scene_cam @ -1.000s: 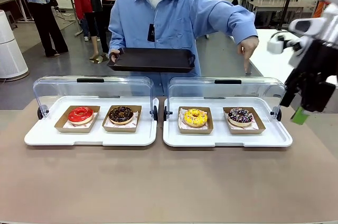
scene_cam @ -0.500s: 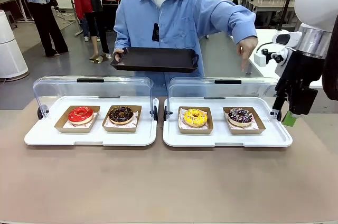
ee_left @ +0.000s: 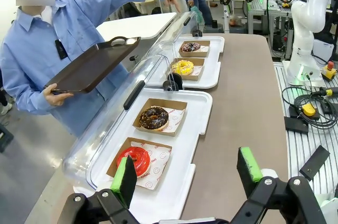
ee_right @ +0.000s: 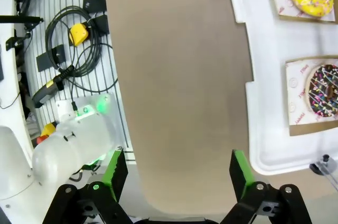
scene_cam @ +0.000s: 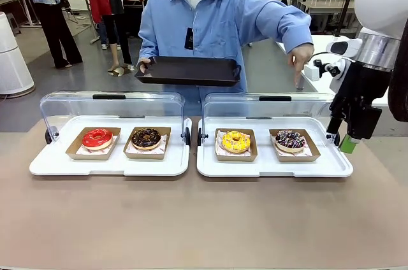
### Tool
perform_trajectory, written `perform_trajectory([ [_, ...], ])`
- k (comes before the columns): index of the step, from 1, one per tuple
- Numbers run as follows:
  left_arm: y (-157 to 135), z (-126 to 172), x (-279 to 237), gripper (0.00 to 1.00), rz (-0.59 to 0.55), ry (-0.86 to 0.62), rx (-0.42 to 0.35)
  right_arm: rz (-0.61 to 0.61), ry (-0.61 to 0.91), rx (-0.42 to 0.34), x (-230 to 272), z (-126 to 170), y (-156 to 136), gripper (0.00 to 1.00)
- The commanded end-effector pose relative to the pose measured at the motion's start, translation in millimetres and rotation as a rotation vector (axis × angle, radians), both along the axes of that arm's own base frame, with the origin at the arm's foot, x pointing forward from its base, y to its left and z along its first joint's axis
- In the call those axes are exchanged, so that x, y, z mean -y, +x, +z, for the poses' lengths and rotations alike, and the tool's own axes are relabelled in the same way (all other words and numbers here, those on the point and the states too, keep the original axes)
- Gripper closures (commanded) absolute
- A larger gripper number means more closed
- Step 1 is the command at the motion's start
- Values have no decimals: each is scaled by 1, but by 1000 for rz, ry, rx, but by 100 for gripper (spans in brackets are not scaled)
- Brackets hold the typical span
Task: Provide the desired donut to the person.
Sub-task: Pick up and lift the Paper togo box containing the Donut pointed at by the person.
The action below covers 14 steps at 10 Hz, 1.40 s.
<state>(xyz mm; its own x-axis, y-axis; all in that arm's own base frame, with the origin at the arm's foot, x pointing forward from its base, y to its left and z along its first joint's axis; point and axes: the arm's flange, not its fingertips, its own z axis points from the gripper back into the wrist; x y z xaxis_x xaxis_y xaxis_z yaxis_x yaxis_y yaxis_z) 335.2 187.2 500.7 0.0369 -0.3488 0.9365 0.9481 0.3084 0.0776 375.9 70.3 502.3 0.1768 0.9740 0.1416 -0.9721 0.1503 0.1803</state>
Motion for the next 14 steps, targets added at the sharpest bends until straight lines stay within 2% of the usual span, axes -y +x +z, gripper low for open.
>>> perform_trajectory([
  [1, -1, 1, -1, 0, -2, -11, 12, -1, 0, 0, 0, 0, 0, 0],
  [2, -1, 1, -1, 0, -2, -11, 12, -20, -69, 128, 6, -7, -5, 0],
  [3, -1, 1, -1, 0, -2, -11, 12, -26, -110, 224, 6, -15, -7, 0],
  [5, -1, 1, -1, 0, -2, -11, 12, -4, -96, 324, 11, -39, 0, 0],
  [7, -1, 1, -1, 0, -2, -11, 12, 45, -29, 342, 20, -65, 13, 0],
  [10, -1, 1, -1, 0, -2, -11, 12, 68, -15, 345, 25, -93, 44, 0],
  [13, -1, 1, -1, 0, -2, -11, 12, 8, -4, 285, 27, -99, 65, 0],
  [14, -1, 1, -1, 0, -2, -11, 12, -82, -42, 255, 25, -95, 67, 0],
])
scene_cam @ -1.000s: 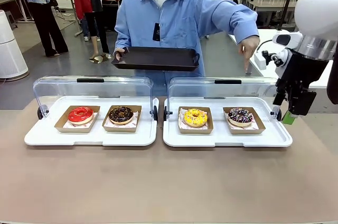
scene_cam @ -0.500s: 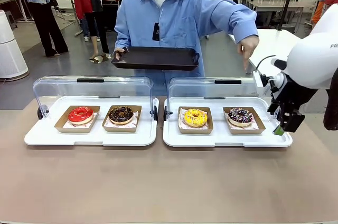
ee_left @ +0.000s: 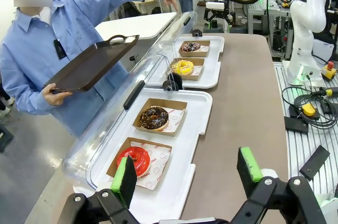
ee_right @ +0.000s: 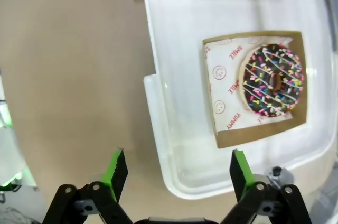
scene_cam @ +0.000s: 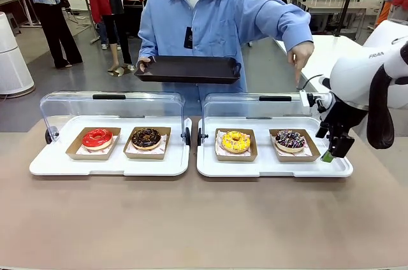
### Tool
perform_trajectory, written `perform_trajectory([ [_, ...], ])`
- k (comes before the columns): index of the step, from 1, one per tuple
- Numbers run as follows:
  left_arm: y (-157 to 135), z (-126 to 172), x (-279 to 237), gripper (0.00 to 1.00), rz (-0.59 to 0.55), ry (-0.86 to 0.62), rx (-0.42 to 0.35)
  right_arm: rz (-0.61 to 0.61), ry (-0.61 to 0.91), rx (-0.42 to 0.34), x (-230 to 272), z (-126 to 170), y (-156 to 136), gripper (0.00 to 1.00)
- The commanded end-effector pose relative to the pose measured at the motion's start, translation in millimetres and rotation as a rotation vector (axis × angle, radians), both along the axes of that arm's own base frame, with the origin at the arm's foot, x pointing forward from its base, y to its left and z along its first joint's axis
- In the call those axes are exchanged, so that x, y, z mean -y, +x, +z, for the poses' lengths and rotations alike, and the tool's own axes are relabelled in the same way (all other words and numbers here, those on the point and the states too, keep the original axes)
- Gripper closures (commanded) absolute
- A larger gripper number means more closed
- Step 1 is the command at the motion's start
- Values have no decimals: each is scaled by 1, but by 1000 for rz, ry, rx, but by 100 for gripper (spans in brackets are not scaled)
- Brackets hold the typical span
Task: Provide the desired donut to the person.
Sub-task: Pick up and lift the Paper togo box containing the Donut pointed at by the person.
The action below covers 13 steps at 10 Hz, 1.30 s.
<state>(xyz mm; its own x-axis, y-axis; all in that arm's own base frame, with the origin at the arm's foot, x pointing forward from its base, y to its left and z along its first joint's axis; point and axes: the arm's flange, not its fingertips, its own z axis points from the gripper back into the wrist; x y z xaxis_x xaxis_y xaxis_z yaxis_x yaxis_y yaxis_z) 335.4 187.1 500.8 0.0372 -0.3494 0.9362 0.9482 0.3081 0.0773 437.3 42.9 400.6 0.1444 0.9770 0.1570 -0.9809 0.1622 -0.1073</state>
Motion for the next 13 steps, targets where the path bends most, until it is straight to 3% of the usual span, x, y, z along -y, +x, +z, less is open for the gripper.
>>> perform_trajectory([
  [1, -1, 1, -1, 0, -1, -12, 13, 36, -3, 14, 0, -1, -6, 0],
  [7, -1, 1, -1, 0, -1, -12, 13, 36, -3, 14, 0, -1, -6, 0],
  [13, -1, 1, -1, 0, -1, -12, 13, 89, -72, -26, -1, -19, 36, 0],
])
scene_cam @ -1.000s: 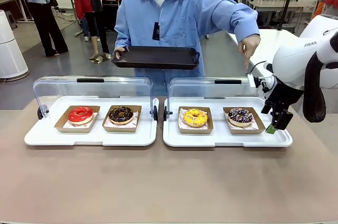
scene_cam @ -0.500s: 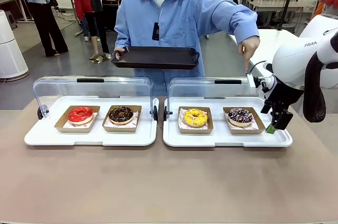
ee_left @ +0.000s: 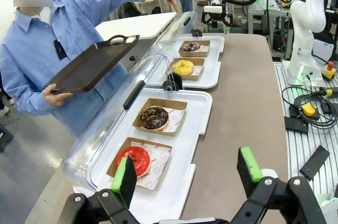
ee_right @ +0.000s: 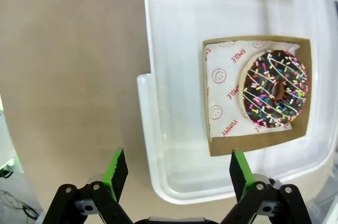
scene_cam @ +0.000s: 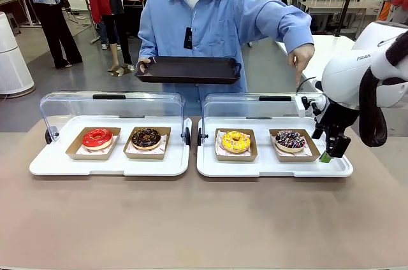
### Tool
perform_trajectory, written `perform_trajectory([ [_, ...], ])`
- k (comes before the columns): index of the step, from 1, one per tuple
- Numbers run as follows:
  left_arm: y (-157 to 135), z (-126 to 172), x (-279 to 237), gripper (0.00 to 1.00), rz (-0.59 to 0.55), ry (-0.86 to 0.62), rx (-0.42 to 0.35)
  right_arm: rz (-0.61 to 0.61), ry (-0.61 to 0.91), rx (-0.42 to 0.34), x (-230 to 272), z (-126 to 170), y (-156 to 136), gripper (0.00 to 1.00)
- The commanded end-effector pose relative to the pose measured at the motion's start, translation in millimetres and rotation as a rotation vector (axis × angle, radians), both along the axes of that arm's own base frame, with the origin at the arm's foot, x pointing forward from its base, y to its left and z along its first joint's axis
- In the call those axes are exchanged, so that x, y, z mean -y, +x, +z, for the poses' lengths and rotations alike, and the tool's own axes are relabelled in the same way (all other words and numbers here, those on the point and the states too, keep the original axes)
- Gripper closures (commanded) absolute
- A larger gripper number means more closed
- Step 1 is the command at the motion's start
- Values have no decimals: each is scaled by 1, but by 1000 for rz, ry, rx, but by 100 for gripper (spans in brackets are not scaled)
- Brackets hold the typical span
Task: Provide the desired donut to the person.
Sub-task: Pick up and lift the Paper togo box containing the Donut pointed at by the person.
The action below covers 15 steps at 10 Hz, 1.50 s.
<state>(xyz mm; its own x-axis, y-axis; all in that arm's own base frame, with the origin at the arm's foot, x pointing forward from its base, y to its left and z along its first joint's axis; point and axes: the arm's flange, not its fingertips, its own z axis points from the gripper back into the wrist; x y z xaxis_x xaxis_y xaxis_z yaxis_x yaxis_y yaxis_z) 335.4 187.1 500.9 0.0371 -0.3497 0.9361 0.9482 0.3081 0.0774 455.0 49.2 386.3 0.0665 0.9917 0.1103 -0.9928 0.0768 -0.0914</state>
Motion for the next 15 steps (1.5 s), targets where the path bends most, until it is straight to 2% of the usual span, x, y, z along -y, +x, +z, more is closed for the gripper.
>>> perform_trajectory([
  [1, -1, 1, -1, 0, -1, -12, 12, 3, -20, -11, 8, -12, 26, 0],
  [6, -1, 1, -1, 0, -1, -12, 12, 29, 20, -45, 10, -37, 48, 0],
  [15, -1, 1, -1, 0, -1, -12, 12, 40, 36, -69, 12, -63, 61, 0],
])
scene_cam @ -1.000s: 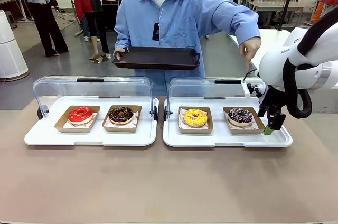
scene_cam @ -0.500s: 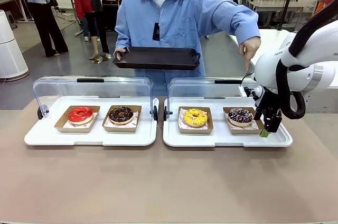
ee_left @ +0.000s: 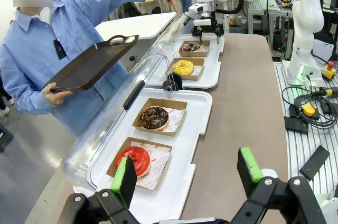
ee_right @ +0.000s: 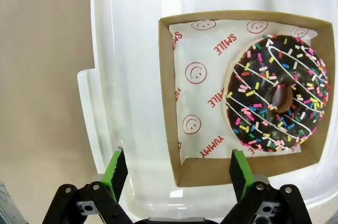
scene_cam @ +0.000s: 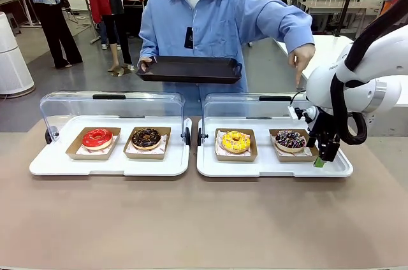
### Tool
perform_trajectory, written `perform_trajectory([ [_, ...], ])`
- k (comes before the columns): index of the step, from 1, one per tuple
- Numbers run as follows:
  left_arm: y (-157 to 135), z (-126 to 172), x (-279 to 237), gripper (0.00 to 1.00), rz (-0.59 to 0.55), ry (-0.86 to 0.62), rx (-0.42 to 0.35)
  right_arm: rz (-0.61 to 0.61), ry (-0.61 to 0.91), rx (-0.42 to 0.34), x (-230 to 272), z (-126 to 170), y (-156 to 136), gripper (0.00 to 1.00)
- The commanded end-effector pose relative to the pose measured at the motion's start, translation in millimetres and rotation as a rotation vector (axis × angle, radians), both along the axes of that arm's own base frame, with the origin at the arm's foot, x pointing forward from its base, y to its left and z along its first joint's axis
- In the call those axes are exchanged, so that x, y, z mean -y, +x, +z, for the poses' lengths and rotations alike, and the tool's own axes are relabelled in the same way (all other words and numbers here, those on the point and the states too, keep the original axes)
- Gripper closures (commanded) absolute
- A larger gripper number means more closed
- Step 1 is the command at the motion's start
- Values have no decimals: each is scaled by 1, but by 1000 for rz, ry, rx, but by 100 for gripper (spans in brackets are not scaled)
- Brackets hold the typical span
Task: Provide the desired donut to the person.
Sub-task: Pick up and lift the Paper togo box containing the Donut pointed at by the person.
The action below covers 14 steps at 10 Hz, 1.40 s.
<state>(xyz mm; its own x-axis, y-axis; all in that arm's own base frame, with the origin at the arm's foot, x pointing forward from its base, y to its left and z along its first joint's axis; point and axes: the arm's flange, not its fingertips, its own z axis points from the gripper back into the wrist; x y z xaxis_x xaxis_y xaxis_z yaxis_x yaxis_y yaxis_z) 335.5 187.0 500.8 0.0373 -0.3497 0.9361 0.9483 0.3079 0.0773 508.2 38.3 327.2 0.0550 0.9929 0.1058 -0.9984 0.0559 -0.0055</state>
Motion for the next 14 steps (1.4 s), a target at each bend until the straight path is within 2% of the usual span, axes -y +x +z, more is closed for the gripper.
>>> perform_trajectory([
  [1, -1, 1, -1, 0, -1, -12, 13, 20, 42, 17, 1, -5, 8, 0],
  [5, -1, 1, -1, 0, -1, -12, 13, 22, 42, 3, 0, -8, 10, 0],
  [6, -1, 1, -1, 0, -1, -12, 13, 23, 39, -2, 0, -9, 10, 3],
  [7, -1, 1, -1, 0, -1, -12, 13, 22, 39, -3, 0, -9, 10, 36],
  [8, -1, 1, -1, 0, -1, -12, 13, 23, 36, -4, 0, -10, 10, 55],
  [9, -1, 1, -1, 0, -1, -12, 13, 23, 33, -5, 0, -10, 10, 94],
  [10, -1, 1, -1, 0, -1, -12, 13, 25, 30, -8, 0, -11, 10, 100],
  [13, -1, 1, -1, 0, -1, -12, 13, 25, 27, -11, 0, -12, 10, 98],
  [14, -1, 1, -1, 0, -1, -12, 13, 26, 27, -11, 0, -13, 10, 100],
])
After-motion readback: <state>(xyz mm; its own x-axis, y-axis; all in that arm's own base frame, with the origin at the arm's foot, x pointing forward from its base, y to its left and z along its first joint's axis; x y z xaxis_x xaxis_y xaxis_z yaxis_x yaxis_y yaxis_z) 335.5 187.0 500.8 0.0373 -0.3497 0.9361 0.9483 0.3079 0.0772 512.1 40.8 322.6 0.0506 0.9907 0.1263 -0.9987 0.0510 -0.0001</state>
